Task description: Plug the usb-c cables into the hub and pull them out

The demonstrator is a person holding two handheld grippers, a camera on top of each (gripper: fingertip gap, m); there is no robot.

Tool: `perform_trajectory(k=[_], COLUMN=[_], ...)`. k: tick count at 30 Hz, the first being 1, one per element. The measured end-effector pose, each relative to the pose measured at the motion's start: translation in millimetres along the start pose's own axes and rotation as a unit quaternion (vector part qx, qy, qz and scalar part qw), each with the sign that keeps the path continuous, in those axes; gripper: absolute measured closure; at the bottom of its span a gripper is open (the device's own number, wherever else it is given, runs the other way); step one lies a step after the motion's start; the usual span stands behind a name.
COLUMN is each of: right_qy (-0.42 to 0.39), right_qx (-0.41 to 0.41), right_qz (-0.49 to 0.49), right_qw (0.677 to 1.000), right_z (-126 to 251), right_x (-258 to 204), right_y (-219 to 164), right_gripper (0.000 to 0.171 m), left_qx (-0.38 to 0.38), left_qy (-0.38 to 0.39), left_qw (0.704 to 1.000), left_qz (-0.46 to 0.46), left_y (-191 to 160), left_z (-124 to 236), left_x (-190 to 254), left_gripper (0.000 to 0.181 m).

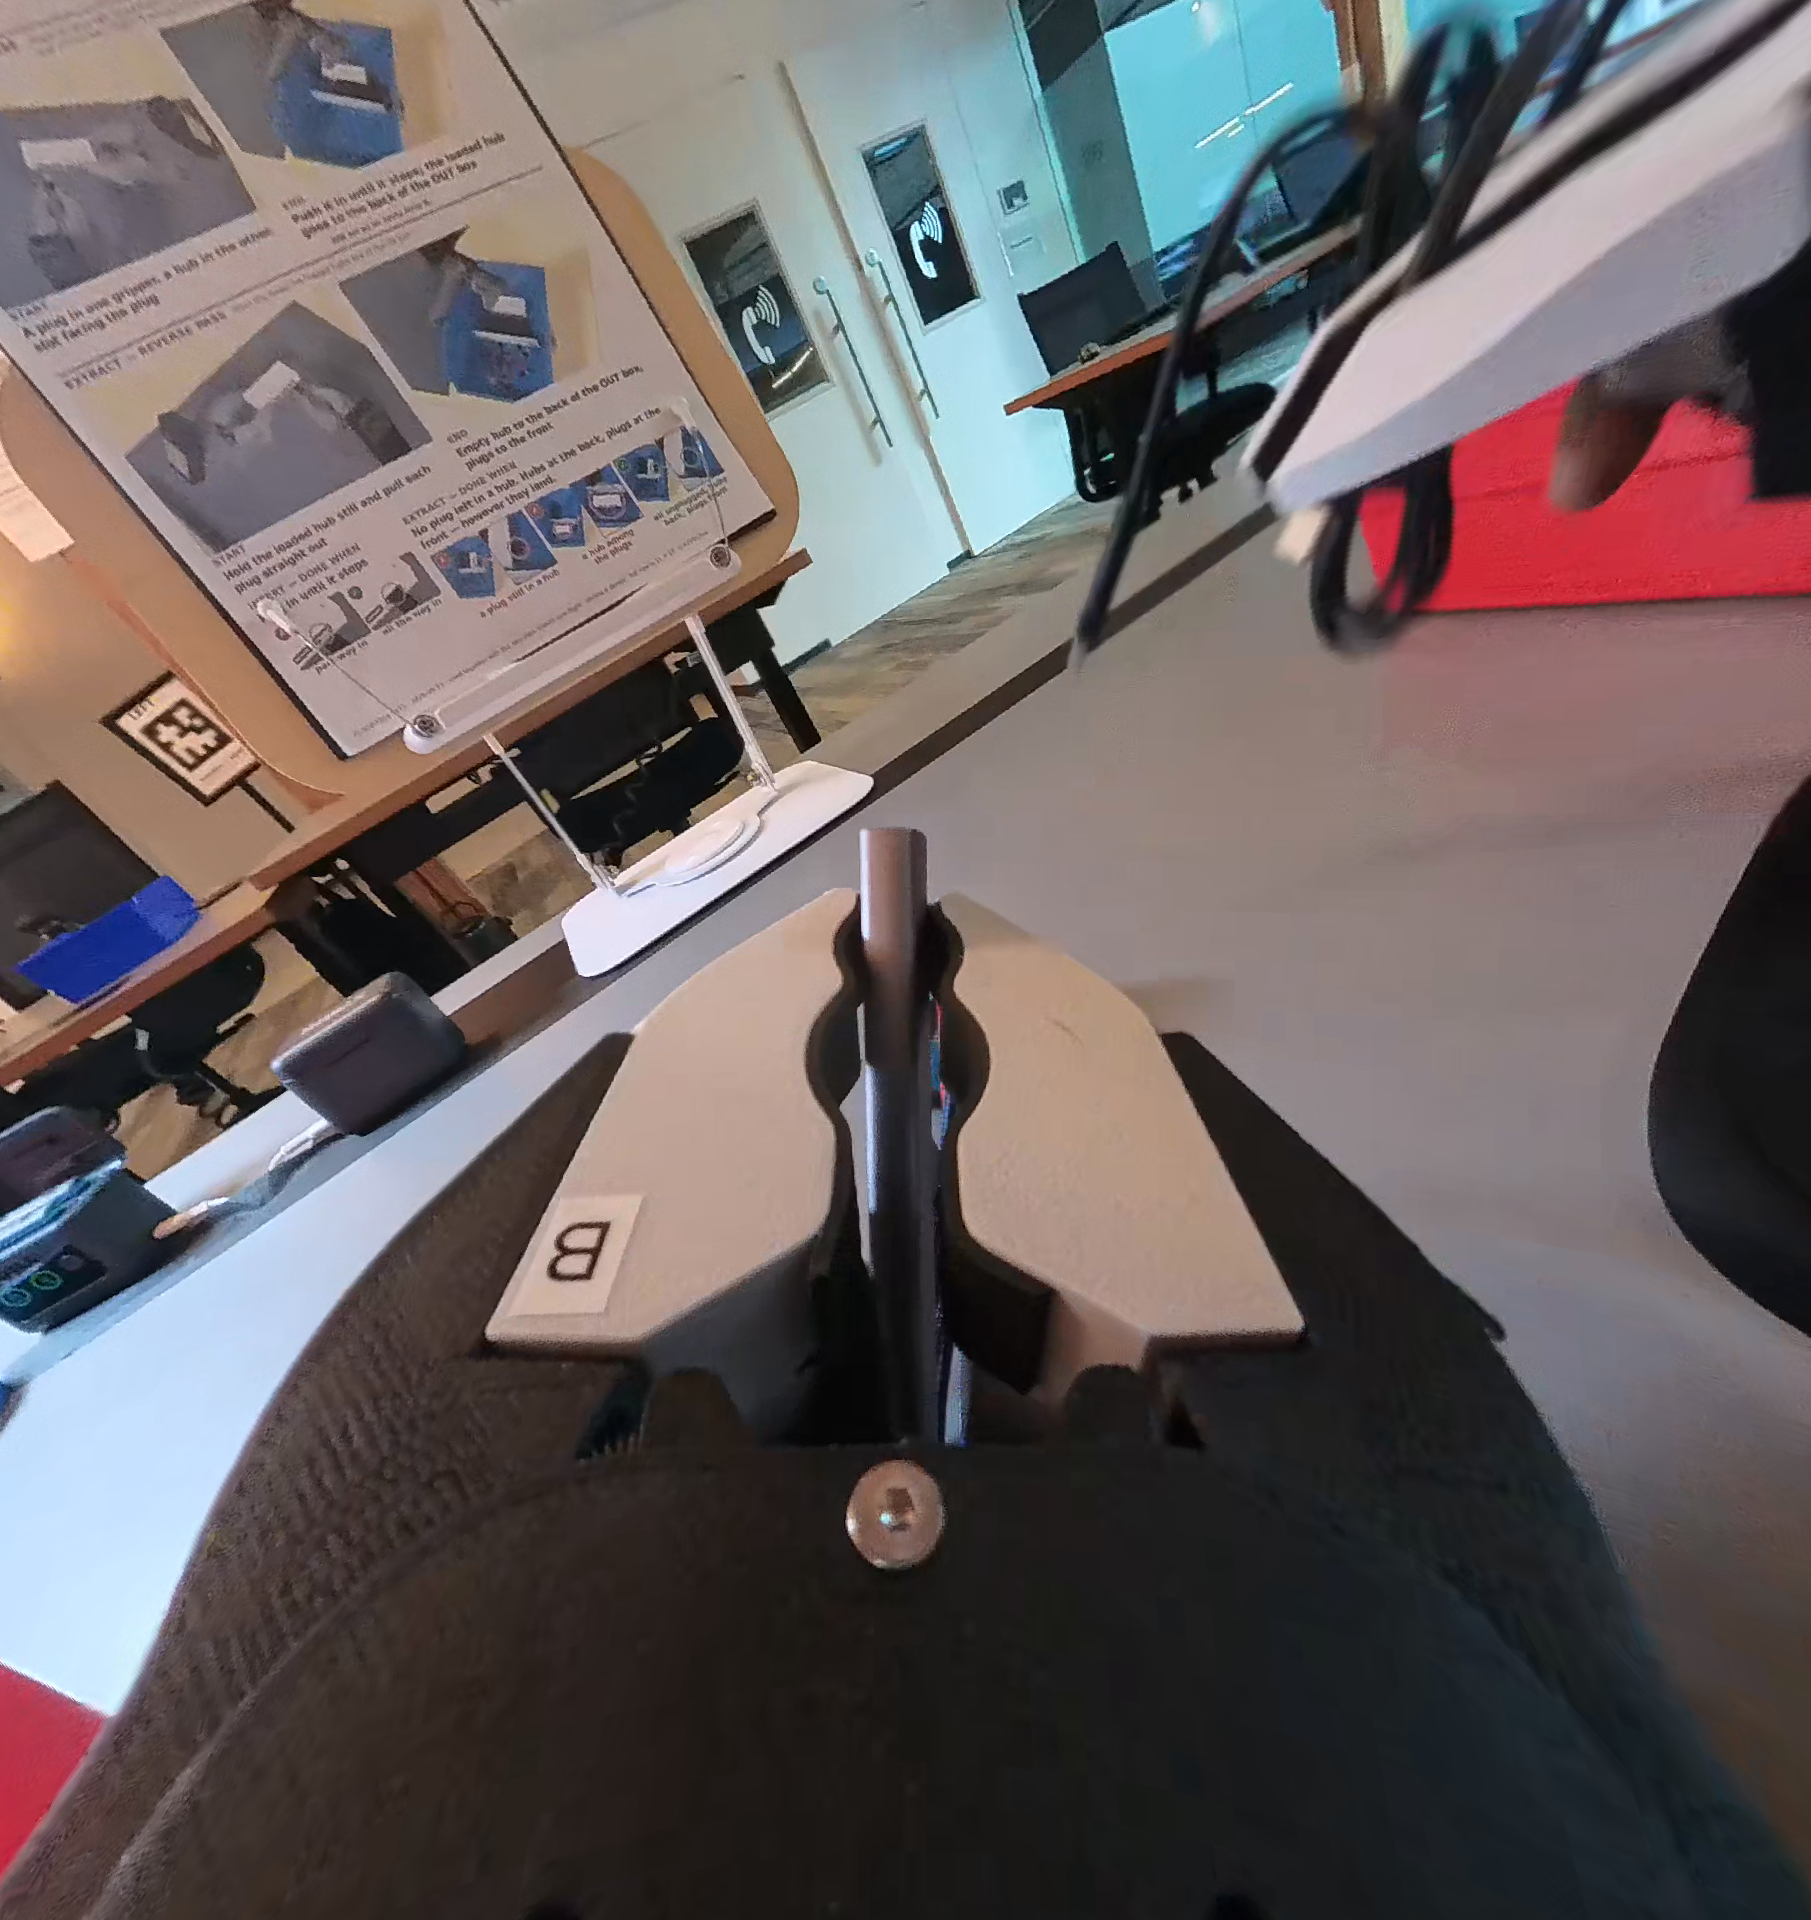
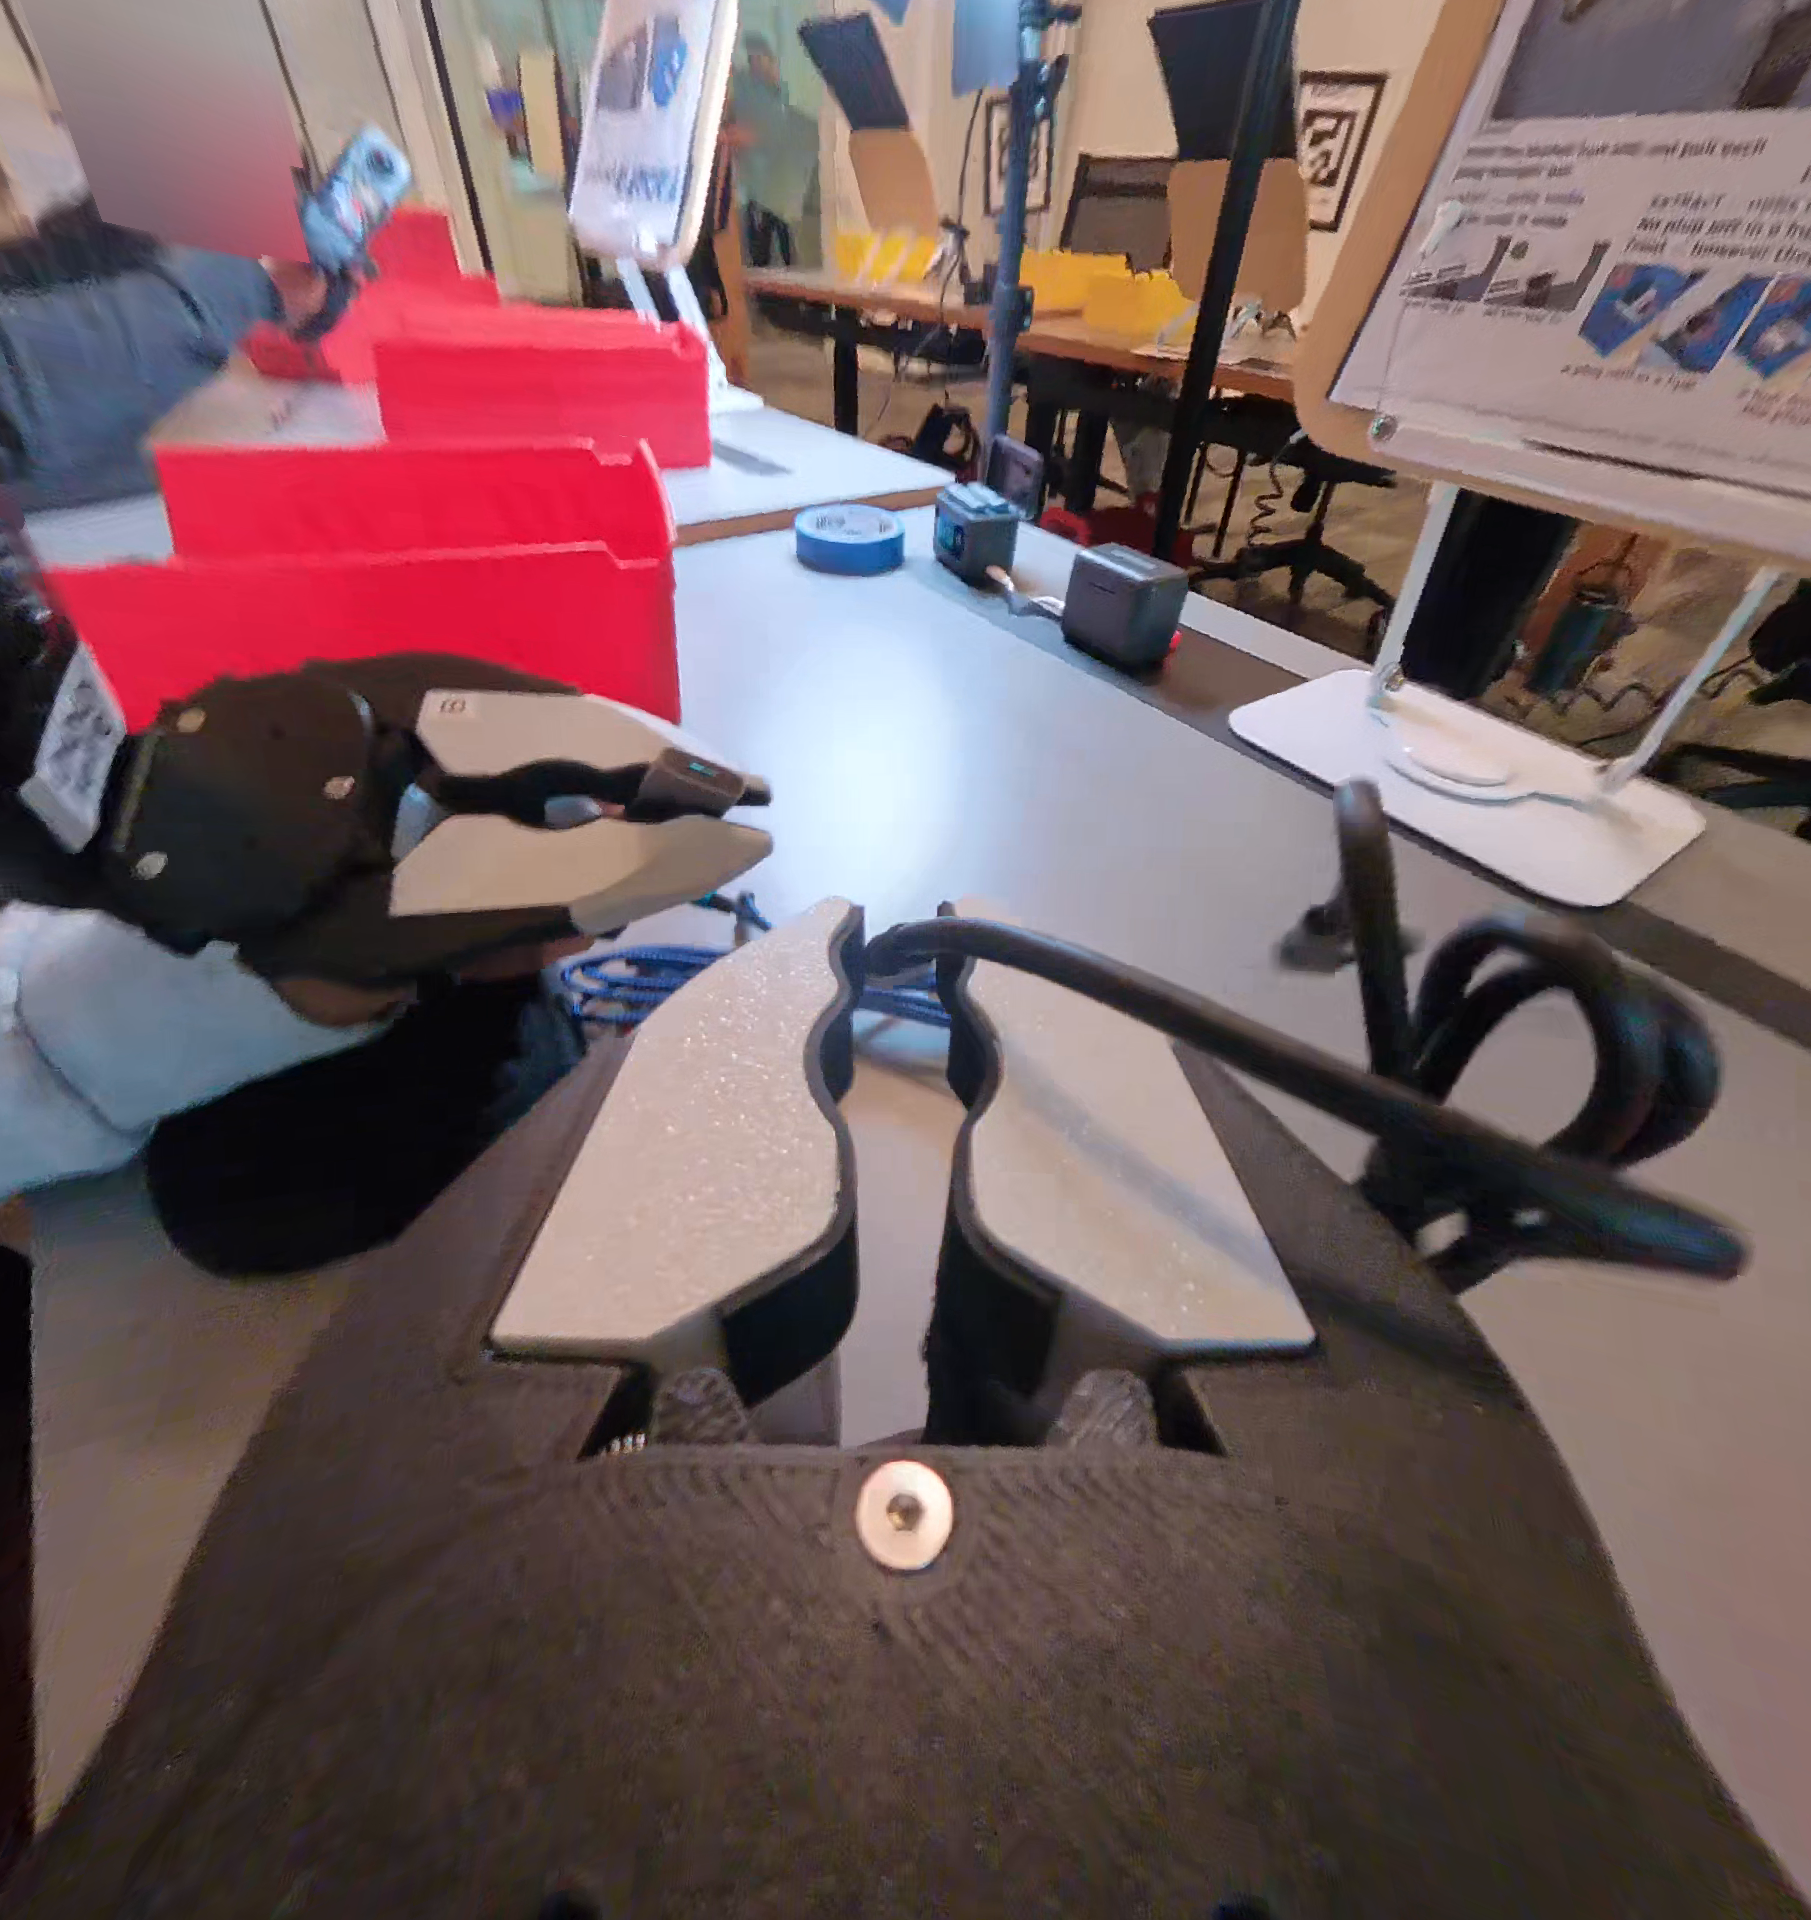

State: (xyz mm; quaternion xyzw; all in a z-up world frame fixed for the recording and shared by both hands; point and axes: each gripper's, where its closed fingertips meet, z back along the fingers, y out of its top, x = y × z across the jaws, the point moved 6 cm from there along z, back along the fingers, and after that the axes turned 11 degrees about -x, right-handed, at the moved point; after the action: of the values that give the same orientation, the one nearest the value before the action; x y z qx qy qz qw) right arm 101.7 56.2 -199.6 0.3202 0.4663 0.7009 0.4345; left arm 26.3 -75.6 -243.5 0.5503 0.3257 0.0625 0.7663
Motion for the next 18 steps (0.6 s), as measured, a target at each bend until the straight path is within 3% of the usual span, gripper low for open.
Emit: perform_trajectory(k=[4,10,14,18], right_qy=[0.009,0.006,-0.022,-0.068], right_qx=[-0.069,-0.183,-0.273,-0.412], right_qz=[0.064,0.13,0.167,0.156], right_qw=[0.996,0.975,0.947,0.895], right_z=[48.4,150.7,211.1,249.6], right_x=[-6.5,14.2,37.9,63.0], right_y=[14.4,33.5,28.9,-4.7], right_gripper=[0.158,0.157,0.157,0.158], left_qx=[-0.002,0.0,-0.002,-0.003], left_qy=[0.006,0.007,0.006,0.009], left_qw=[1.0,1.0,1.0,0.999], left_qz=[-0.028,-0.025,-0.028,-0.037], left_y=[-0.1,-0.1,-0.4,-0.6], left_z=[-0.4,0.3,-0.3,-0.7], left_x=[3.5,2.6,3.3,4.4], left_gripper=[0.171,0.171,0.171,0.17])
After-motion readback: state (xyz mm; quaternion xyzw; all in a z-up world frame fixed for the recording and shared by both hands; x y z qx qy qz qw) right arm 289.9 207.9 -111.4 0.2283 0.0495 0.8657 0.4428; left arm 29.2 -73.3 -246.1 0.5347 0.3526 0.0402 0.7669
